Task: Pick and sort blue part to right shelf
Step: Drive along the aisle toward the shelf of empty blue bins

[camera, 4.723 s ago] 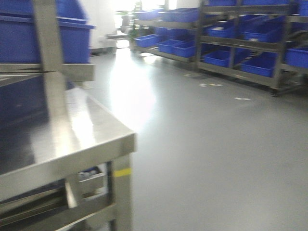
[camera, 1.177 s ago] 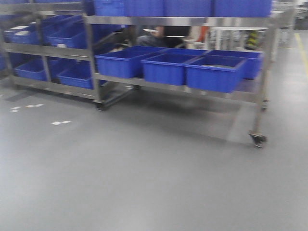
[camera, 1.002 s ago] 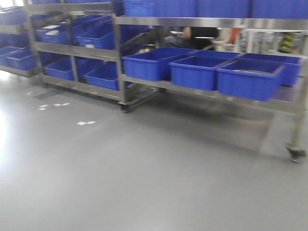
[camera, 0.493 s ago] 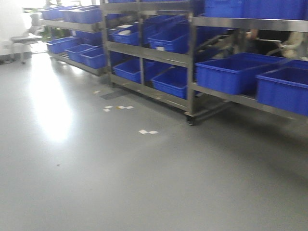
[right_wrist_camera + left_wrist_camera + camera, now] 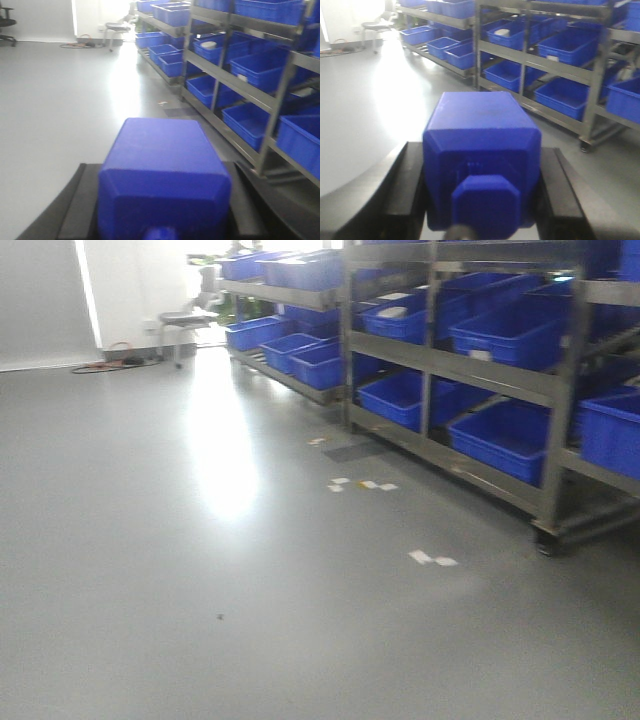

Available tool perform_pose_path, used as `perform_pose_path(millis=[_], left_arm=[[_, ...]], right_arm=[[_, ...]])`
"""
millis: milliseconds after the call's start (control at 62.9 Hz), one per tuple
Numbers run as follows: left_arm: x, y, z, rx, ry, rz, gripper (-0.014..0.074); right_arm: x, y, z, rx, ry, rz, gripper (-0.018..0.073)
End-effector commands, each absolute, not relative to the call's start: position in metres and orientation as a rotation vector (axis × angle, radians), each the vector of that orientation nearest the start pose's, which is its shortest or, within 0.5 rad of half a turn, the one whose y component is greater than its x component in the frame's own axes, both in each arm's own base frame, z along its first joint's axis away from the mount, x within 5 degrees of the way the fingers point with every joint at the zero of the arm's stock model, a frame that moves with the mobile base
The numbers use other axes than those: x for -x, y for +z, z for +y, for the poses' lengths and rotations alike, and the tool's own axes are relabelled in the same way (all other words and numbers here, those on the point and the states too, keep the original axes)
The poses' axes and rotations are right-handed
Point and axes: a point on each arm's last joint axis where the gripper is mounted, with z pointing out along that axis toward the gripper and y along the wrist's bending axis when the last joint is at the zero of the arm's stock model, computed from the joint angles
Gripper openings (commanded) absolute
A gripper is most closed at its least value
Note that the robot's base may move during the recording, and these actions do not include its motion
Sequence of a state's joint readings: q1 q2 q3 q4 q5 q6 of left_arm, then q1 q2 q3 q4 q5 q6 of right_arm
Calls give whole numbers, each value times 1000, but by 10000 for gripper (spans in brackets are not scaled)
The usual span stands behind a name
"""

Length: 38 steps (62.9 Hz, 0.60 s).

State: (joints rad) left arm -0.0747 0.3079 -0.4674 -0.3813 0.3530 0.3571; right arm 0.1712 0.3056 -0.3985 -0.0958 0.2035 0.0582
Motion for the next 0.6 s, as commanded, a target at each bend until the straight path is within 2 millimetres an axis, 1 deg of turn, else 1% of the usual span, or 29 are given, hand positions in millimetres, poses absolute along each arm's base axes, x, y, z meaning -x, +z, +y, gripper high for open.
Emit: perform_pose_path(millis=[0, 588], left_arm=[[-68, 339, -14, -115, -160, 1542, 332], [-68, 339, -14, -115, -160, 1542, 332]], right_arm=[[-74, 327, 11, 160, 77, 1472, 393], [-74, 327, 11, 160, 77, 1472, 393]])
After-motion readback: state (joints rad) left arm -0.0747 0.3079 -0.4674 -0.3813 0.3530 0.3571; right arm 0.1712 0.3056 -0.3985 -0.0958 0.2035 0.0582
